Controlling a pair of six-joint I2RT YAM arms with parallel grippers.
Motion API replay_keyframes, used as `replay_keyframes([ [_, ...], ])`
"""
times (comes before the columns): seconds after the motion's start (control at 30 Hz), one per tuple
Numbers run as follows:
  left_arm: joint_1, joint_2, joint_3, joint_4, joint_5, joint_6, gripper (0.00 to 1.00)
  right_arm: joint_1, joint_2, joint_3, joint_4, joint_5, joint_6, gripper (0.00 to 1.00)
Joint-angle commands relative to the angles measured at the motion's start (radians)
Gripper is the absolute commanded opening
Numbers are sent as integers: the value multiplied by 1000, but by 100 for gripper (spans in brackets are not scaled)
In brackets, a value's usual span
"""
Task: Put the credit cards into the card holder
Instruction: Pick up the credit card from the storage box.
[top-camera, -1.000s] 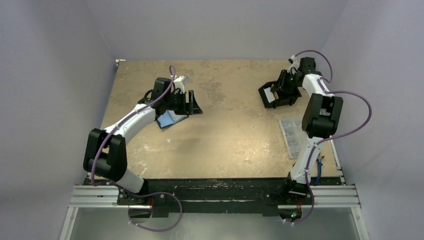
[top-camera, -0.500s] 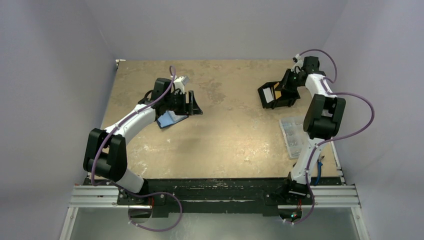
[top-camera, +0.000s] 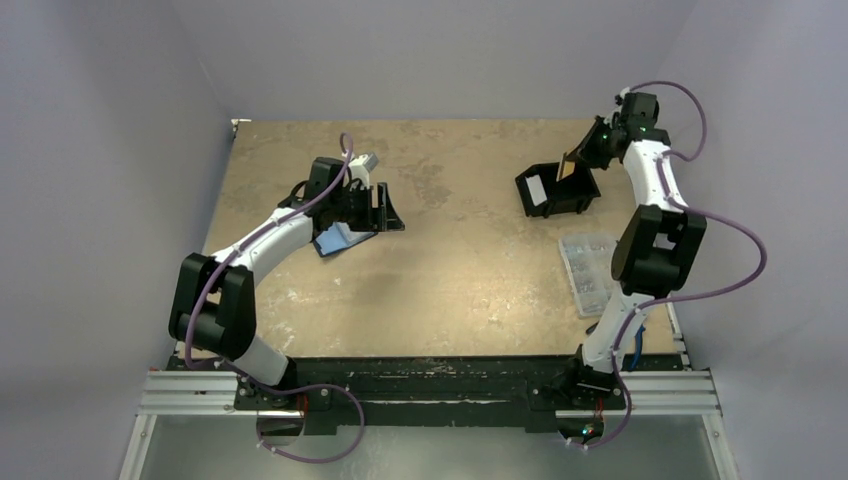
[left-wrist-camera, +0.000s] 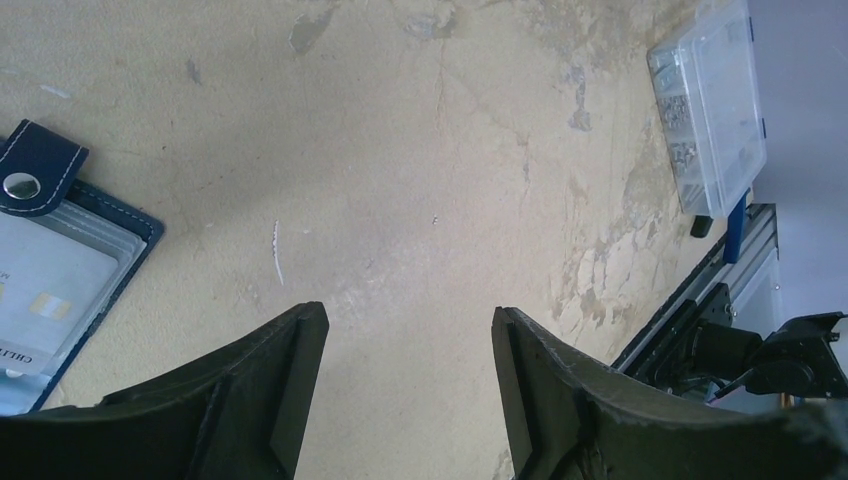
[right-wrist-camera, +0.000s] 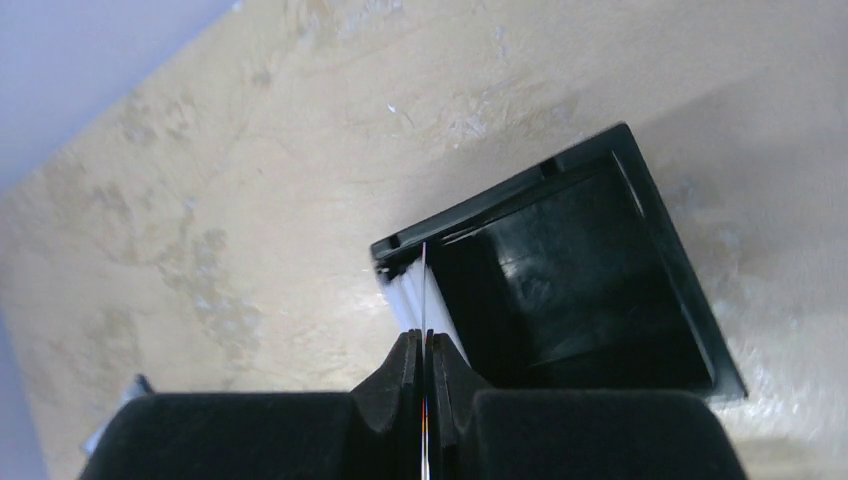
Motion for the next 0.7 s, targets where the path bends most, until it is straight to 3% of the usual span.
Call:
replay_keyframes([
  [0.0,-3,11,7,20,-20,18,66,-2,-148,5,-98,100,332,0],
  [0.1,-3,12,12,12,-34,23,66,-2,-228,-131,-58,-103,542,0],
  [0.23,7,5,15,5,-56,25,66,32,-345,-411,180,-326,861,0],
  [0.47,104,-27,12,-31,-144,-58,66,271,-398,-566,308,-213,1032,0],
  [0.67,391,-164,-152,-30,-131,-210,70,540,-269,-617,531,-146,1127,0],
])
